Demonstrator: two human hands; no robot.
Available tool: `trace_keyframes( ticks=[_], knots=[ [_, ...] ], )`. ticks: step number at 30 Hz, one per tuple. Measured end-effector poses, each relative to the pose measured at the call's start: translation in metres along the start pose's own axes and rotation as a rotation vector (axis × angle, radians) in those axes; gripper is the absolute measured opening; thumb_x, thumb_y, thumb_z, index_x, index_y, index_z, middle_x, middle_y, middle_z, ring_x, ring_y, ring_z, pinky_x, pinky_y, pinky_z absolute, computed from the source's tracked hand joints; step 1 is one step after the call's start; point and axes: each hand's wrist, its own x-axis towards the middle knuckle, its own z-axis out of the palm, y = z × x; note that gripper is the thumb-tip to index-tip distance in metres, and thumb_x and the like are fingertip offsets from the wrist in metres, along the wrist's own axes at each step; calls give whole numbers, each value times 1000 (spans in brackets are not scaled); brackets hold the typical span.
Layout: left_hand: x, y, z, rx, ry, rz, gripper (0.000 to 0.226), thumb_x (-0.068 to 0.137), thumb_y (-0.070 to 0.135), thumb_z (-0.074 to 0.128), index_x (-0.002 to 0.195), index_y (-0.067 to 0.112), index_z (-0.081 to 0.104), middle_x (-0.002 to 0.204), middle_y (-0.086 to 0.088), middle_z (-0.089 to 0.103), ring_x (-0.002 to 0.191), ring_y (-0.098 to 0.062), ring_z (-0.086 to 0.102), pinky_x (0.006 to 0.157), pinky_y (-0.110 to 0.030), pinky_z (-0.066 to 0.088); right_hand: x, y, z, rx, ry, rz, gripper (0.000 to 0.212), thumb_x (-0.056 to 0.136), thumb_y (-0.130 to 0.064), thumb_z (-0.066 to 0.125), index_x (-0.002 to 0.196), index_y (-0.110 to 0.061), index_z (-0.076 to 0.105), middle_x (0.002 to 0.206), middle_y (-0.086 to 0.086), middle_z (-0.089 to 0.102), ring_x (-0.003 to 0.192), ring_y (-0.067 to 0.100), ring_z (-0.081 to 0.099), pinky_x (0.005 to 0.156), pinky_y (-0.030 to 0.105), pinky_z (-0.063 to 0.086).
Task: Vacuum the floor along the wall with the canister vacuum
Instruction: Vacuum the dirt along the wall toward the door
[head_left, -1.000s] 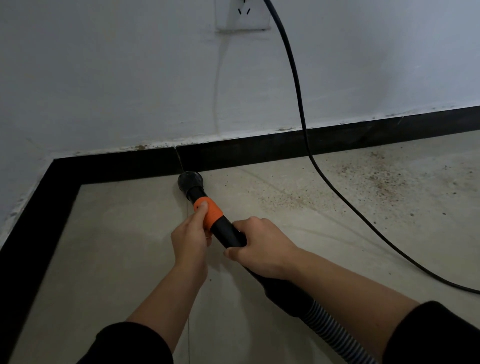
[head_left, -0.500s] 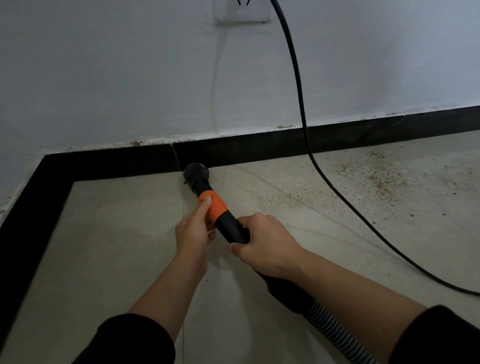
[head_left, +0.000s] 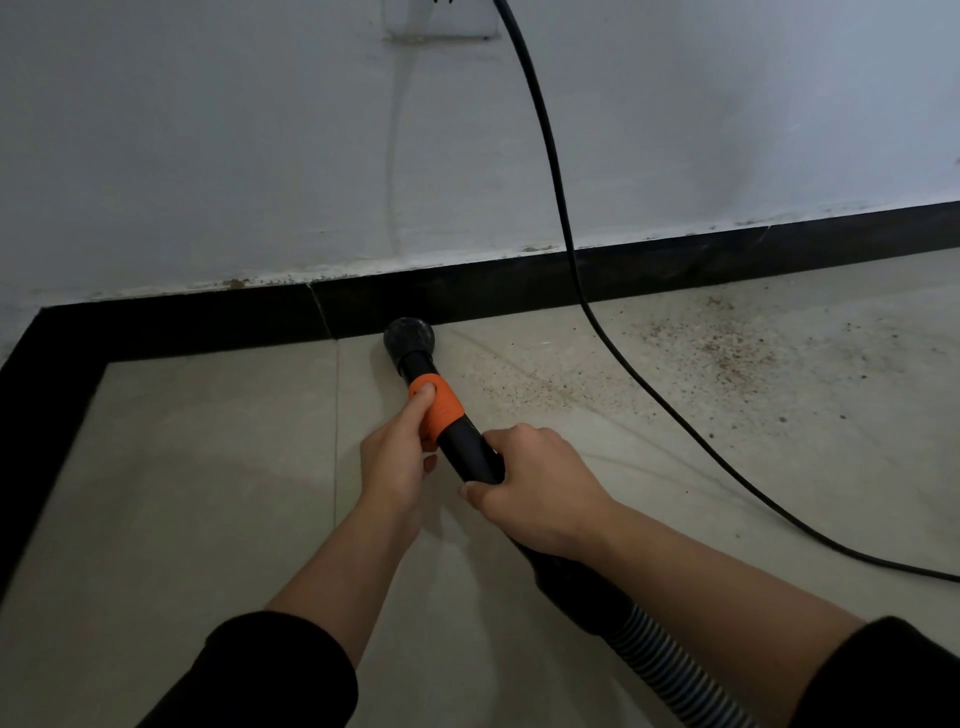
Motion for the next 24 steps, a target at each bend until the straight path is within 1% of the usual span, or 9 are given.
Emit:
trace_keyframes(
  ticks=[4, 8, 9, 12, 15, 20, 24],
  knots=[
    [-1, 0, 9, 1, -10, -10, 16, 86, 41, 66, 88, 26, 62, 105, -2, 66, 97, -18, 63, 82, -33, 46, -4, 6, -3, -3, 18, 15, 17, 81, -30, 64, 81, -14, 56, 69, 3, 58, 65, 25, 60, 61, 36, 52],
    [-5, -4, 14, 12, -30, -16, 22, 87, 41, 66, 98, 23, 62, 107, -3, 66, 100, -19, 62, 84, -34, 47, -11, 10, -4, 0, 21, 31, 16, 81, -29, 64, 81, -15, 56, 66, 1, 55, 62, 22, 58, 55, 31, 47],
    [-6, -6, 14, 16, -32, -19, 22, 87, 41, 66, 98, 23, 63, 107, -3, 66, 100, -19, 62, 84, -34, 47, -13, 10, -4, -2, 19, 34, 16, 81, -29, 63, 81, -15, 56, 66, 1, 54, 61, 21, 57, 54, 30, 45],
    [-11, -8, 13, 32, -43, -27, 14, 87, 41, 66, 89, 27, 61, 106, -1, 66, 99, -18, 62, 86, -36, 48, -19, 11, -5, -13, 13, 29, 16, 81, -29, 63, 82, -15, 55, 66, 1, 55, 61, 21, 56, 52, 29, 41],
    [-16, -12, 7, 42, -40, -33, 16, 87, 40, 65, 89, 25, 61, 106, -2, 65, 100, -19, 62, 92, -39, 49, -26, 10, -1, -25, -4, 17, 17, 82, -29, 62, 83, -14, 55, 67, 0, 54, 61, 21, 55, 52, 29, 41],
    [-28, -16, 0, 49, -35, -22, 14, 89, 38, 64, 90, 25, 59, 102, 1, 63, 95, -14, 60, 88, -36, 47, -37, 7, 3, -40, -30, 0, 17, 83, -30, 62, 83, -15, 53, 68, -1, 52, 61, 21, 52, 51, 28, 37],
    [-37, -15, -1, 69, -41, -10, 14, 89, 38, 64, 83, 26, 60, 99, 1, 64, 93, -16, 61, 88, -37, 48, -43, 5, 0, -49, -39, 13, 17, 82, -30, 62, 83, -15, 54, 67, 0, 52, 62, 22, 54, 51, 28, 39]
  ],
)
